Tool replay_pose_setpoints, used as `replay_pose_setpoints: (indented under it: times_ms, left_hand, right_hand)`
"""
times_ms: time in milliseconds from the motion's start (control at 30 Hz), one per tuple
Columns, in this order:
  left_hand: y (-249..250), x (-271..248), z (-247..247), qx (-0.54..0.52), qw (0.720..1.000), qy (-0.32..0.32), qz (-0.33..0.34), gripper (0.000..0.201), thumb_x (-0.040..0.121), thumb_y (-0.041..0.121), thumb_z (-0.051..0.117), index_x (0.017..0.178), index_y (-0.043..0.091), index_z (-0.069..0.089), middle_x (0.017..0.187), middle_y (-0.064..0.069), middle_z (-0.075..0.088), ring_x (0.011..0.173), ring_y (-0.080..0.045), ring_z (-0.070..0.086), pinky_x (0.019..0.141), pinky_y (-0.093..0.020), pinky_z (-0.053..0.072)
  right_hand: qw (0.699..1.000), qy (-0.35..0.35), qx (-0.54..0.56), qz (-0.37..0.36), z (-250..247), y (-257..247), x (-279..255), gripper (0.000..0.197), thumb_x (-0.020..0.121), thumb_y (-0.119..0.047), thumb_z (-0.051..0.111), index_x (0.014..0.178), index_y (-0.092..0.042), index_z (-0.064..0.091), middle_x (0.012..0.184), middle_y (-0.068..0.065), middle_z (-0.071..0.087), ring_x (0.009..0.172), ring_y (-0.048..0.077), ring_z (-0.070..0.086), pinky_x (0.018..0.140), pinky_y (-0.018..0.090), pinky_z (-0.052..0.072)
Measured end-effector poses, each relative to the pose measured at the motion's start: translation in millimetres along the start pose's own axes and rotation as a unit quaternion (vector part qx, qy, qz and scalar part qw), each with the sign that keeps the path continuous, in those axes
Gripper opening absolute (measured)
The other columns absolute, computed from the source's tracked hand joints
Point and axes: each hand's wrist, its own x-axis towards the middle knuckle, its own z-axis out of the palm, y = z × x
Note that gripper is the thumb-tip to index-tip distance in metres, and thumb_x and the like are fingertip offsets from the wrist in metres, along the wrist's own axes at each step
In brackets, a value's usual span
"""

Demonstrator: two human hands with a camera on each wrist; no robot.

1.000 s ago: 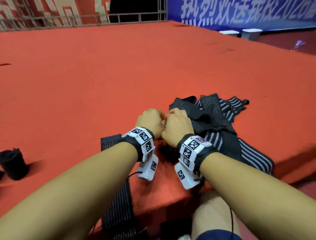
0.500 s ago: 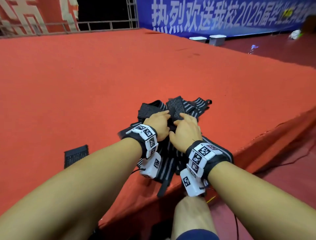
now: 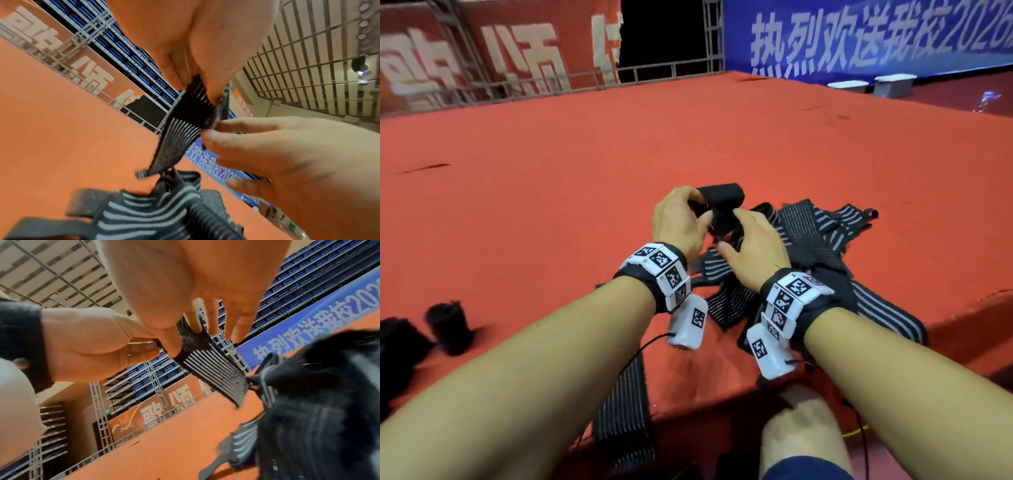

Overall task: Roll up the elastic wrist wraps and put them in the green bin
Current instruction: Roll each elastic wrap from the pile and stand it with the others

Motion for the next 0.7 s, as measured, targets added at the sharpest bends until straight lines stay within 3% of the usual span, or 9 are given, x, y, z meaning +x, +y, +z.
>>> replay_pose_setpoints:
  times_ms: [100,200,300,367,467,533,600,700]
  left_hand:
    - [-7,-4,-29,-0.023,0.999,0.033,-0.027,0.008,0.084,0.014,0.074,0.086,0.018,0.069,0.082,0.004,0.067,0.079,-0.016,0.059,0.072,-0.019,0.039]
    - [-16,-9,-51,-0.049,0.996,0.058,-0.045,0.018,0.084,0.015,0.074,0.073,0.022,0.061,0.069,0.009,0.061,0.07,-0.016,0.057,0.066,-0.025,0.043]
    - [-24,-14,-67,-0.067,0.994,0.069,-0.049,0.031,0.084,0.022,0.075,0.067,0.022,0.048,0.064,0.01,0.055,0.064,-0.017,0.051,0.061,-0.03,0.043]
    - [-28,-18,-76,-0.082,0.993,0.077,-0.038,0.031,0.083,0.021,0.074,0.072,0.022,0.045,0.065,0.009,0.052,0.063,-0.018,0.047,0.062,-0.032,0.041]
    - [-27,-25,-91,-0.122,0.989,0.081,-0.017,0.023,0.079,0.024,0.072,0.088,0.024,0.05,0.072,0.011,0.059,0.062,-0.015,0.054,0.061,-0.03,0.046]
    - [-26,-31,-102,-0.142,0.988,0.067,0.003,0.023,0.08,0.03,0.07,0.099,0.032,0.056,0.087,0.009,0.065,0.068,-0.019,0.064,0.058,-0.031,0.053]
    - [-28,-36,-112,-0.132,0.989,0.058,0.039,0.025,0.085,0.023,0.066,0.106,0.038,0.063,0.098,0.006,0.066,0.075,-0.022,0.067,0.061,-0.033,0.057]
    - [-32,-39,-127,-0.119,0.99,0.067,0.04,0.02,0.086,0.014,0.062,0.089,0.032,0.068,0.092,0.006,0.071,0.077,-0.017,0.067,0.069,-0.034,0.057]
  right_hand:
    - [0.996,0.067,0.052,-0.03,7,-23,2,0.049,0.093,-0.031,0.066,0.138,-0.016,0.053,0.137,0.008,0.054,0.123,0.031,0.054,0.102,0.041,0.043]
    - [0.987,0.11,0.098,-0.065,13,-43,1,0.039,0.092,-0.03,0.067,0.127,-0.016,0.057,0.124,0.006,0.057,0.107,0.029,0.061,0.091,0.04,0.047]
    - [0.977,0.114,0.145,-0.106,19,-59,-1,0.047,0.082,-0.024,0.073,0.125,-0.019,0.054,0.123,0.001,0.054,0.106,0.026,0.062,0.087,0.046,0.053]
    - [0.97,0.087,0.166,-0.154,22,-69,-4,0.061,0.073,-0.012,0.077,0.128,-0.02,0.052,0.124,-0.001,0.052,0.108,0.024,0.061,0.085,0.046,0.056]
    - [0.955,0.069,0.19,-0.219,25,-84,-9,0.07,0.066,0.001,0.081,0.129,-0.014,0.054,0.126,-0.001,0.049,0.104,0.02,0.06,0.08,0.033,0.057]
    - [0.944,0.081,0.212,-0.239,26,-93,-12,0.068,0.068,0.001,0.082,0.13,-0.013,0.058,0.13,0.001,0.048,0.102,0.018,0.06,0.078,0.024,0.055]
    - [0.938,0.09,0.225,-0.248,25,-100,-14,0.069,0.069,-0.003,0.083,0.133,-0.011,0.058,0.134,0.003,0.046,0.101,0.015,0.06,0.077,0.018,0.053]
    - [0.936,0.076,0.231,-0.256,23,-112,-23,0.081,0.068,-0.006,0.085,0.141,-0.01,0.05,0.137,0.002,0.042,0.105,0.014,0.059,0.077,0.018,0.053]
